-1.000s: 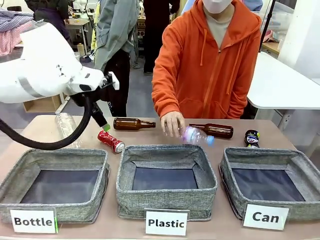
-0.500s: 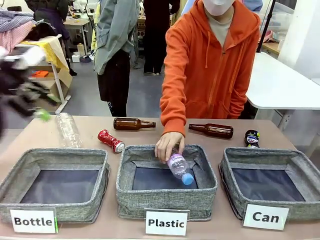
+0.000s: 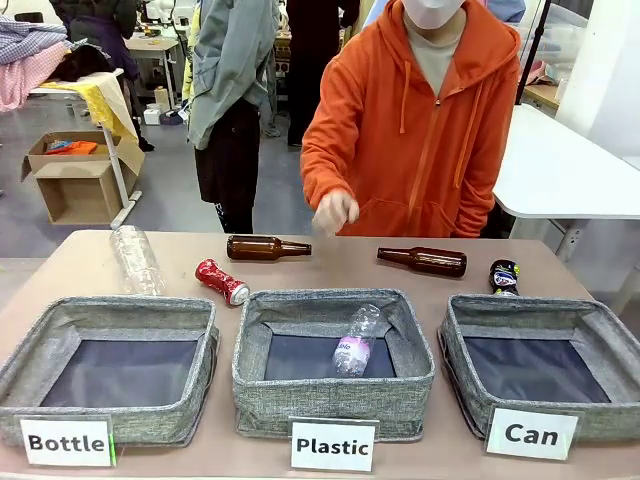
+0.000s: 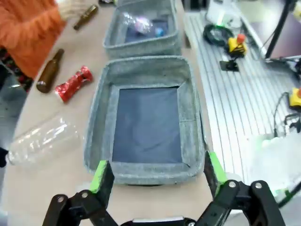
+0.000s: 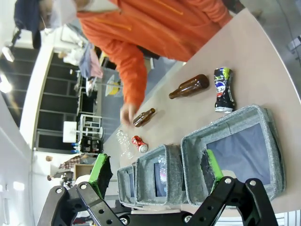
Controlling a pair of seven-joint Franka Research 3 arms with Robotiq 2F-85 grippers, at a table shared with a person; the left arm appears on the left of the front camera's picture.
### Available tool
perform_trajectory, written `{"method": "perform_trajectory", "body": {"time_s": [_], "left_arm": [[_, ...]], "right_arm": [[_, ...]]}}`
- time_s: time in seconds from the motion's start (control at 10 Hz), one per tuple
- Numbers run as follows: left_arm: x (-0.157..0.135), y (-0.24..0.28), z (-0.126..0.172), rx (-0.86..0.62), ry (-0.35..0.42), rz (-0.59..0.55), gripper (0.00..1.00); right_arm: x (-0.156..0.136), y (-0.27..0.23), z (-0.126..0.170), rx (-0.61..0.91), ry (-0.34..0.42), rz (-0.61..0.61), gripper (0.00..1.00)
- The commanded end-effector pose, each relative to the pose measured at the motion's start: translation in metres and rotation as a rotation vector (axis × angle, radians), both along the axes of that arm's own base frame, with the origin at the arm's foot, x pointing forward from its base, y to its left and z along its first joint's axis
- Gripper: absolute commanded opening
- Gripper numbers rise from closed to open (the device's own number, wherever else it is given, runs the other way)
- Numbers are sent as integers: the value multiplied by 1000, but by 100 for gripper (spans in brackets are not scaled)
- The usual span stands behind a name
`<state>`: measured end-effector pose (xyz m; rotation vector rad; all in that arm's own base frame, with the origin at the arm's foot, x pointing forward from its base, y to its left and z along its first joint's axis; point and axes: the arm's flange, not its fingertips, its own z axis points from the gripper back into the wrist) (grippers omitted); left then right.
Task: Sort the can waste into the basket.
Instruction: Pick up the can waste from the table and place it in the right Fabric basket.
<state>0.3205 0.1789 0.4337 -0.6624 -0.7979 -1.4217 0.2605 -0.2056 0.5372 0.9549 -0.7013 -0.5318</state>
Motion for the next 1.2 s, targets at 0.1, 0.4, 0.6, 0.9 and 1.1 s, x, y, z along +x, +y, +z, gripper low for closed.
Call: {"method": "perform_trajectory", "body": {"time_s": [0.1,0.4,0.6,0.9,1.1], "left_arm": [[-32,13,-34,-146,-127,-18,100],[-16,-19,-6,-63,-131,-85,100],[25,-83,37,124,-90,-247,100],[99,-195,68,363,13,-401,100],[134,-281,57,589,15,-455,100]], "right_arm": [[1,-2,1,1,-36,9,100],[1,-2,1,1,-36,9,100],[1,-2,1,1,-36,9,100],[1,-2,1,1,-36,9,100],[1,-2,1,1,-36,9,100]]}}
